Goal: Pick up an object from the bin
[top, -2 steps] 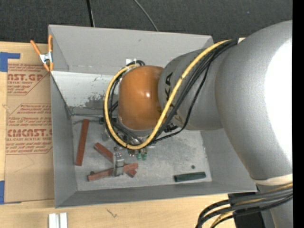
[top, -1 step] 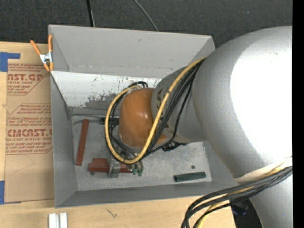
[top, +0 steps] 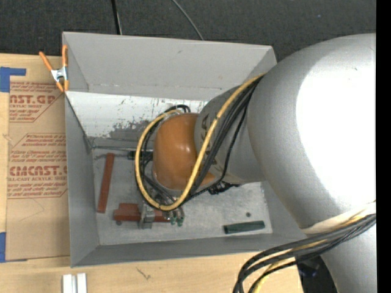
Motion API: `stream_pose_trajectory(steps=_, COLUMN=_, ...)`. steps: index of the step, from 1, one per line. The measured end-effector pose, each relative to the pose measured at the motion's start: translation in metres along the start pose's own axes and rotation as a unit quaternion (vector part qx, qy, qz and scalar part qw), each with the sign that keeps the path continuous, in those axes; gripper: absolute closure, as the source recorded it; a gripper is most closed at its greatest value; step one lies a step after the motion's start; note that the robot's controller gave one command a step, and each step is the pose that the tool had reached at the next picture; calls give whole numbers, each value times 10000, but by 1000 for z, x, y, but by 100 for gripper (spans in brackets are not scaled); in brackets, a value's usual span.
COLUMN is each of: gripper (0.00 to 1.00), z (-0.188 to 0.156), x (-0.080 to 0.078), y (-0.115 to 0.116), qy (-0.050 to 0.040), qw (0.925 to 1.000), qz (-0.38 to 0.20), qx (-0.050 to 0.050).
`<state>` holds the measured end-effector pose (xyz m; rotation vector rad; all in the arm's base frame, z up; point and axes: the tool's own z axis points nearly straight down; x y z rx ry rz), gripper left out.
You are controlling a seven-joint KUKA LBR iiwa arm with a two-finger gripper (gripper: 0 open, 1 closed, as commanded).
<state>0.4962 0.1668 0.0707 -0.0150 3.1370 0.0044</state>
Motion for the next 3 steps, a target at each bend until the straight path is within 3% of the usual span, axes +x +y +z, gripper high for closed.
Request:
stream_pose_trajectory(steps=1, gripper=100, z=-59, x=3, y=-1, qy=54, qw=9999, qz=-122, qx=18)
stream_pose_trajectory(steps=2, gripper=100, z=-128, x=-19, y=1, qy=34, qw=9998, qz=-218, qx=12)
stream_pose_trajectory(steps=3, gripper=100, z=-179, x=-9, y=-5, qy=6, qw=9998, qz=-215, qx=4)
